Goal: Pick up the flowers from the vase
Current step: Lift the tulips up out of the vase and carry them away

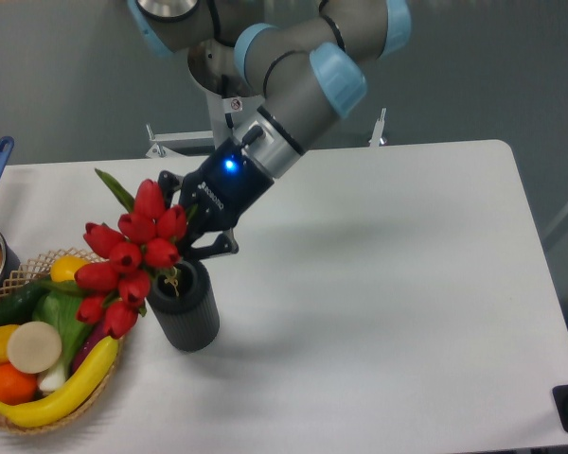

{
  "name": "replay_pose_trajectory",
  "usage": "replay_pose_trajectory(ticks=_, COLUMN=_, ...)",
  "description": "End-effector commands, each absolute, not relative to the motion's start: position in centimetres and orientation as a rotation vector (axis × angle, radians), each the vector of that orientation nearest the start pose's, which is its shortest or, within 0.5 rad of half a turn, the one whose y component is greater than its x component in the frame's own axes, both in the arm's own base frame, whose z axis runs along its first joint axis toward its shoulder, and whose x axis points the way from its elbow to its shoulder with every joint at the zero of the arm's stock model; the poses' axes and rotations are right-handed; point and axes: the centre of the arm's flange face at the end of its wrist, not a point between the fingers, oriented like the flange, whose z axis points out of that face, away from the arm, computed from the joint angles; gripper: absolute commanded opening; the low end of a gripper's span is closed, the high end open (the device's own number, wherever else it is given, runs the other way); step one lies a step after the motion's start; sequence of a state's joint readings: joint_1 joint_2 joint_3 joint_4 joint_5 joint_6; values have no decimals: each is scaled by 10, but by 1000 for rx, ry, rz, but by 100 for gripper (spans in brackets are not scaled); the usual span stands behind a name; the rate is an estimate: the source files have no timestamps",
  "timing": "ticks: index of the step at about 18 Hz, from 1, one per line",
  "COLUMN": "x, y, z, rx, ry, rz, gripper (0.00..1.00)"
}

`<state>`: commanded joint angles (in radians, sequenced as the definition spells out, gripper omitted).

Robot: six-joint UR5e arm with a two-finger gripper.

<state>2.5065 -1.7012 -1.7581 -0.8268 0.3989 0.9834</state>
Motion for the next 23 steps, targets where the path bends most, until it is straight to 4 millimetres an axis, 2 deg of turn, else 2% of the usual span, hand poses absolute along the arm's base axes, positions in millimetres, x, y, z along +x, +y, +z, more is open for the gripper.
replay_pose_trajectory(ticks=7, x=-322, y=492, z=512, rx=-1899, ry=318, rz=-306, gripper=0)
replay_pose_trajectory(ticks=13, x=-345, y=472, z=540, rx=-1884, ry=300, rz=-221, gripper=0)
replay_pose_trajectory(ticks=15, x=-359, y=459, z=545, rx=-1887, ry=273, rz=-187, gripper=0)
replay_pose_trajectory(ticks=19, x=-393, y=428, z=546, rx=-1945, ry=211, rz=-60, gripper=0)
replay_pose_trajectory(ticks=23, x=-418, y=416, z=521, rx=-2113, ry=175, rz=88, gripper=0)
